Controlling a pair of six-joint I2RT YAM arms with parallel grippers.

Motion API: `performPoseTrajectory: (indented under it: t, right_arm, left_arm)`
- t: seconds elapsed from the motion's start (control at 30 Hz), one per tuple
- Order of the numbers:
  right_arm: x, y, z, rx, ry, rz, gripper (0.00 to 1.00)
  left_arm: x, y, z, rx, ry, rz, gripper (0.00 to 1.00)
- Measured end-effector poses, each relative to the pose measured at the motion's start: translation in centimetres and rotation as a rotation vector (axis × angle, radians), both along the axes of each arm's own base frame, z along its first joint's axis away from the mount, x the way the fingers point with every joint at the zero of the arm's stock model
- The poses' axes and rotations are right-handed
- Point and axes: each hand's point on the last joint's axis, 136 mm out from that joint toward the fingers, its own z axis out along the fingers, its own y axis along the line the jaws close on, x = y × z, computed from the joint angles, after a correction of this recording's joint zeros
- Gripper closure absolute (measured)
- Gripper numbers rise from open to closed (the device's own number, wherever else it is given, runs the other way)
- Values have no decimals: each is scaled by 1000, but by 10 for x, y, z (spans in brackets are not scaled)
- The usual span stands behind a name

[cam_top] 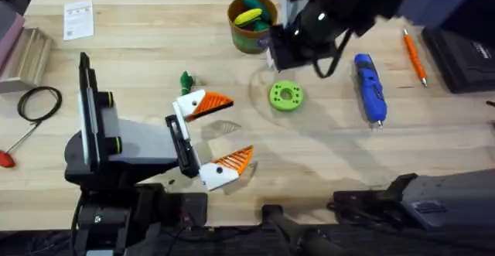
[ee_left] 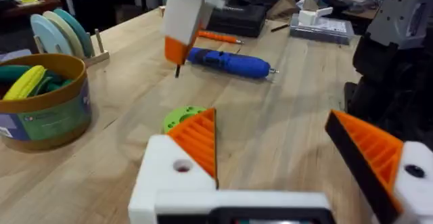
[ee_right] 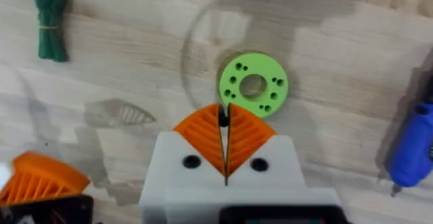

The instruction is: Pick up the gripper from the table and insert it into the empty holder that is missing its gripper. Then pick up a screw, insert it into the mounting hole, and use the screwdriver to tighten it. Finally, clean up the table by picking up the vegetable and placing it into the bucket.

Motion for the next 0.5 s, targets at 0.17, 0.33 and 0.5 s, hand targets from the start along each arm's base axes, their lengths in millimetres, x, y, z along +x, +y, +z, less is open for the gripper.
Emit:
performPoseTrajectory:
  t: [0.17,0.33,0.5]
  right_arm:
    - [-3,-3,30,-18,-19,75,995]
    - [-1,1,59,-11,-69,147,995]
    - [1,16,90,15,-150,239,995]
  left_arm:
    - [0,0,0,0,0,-2,15]
    - [0,0,0,0,1,-2,15]
    - [0,0,0,0,1,-2,14]
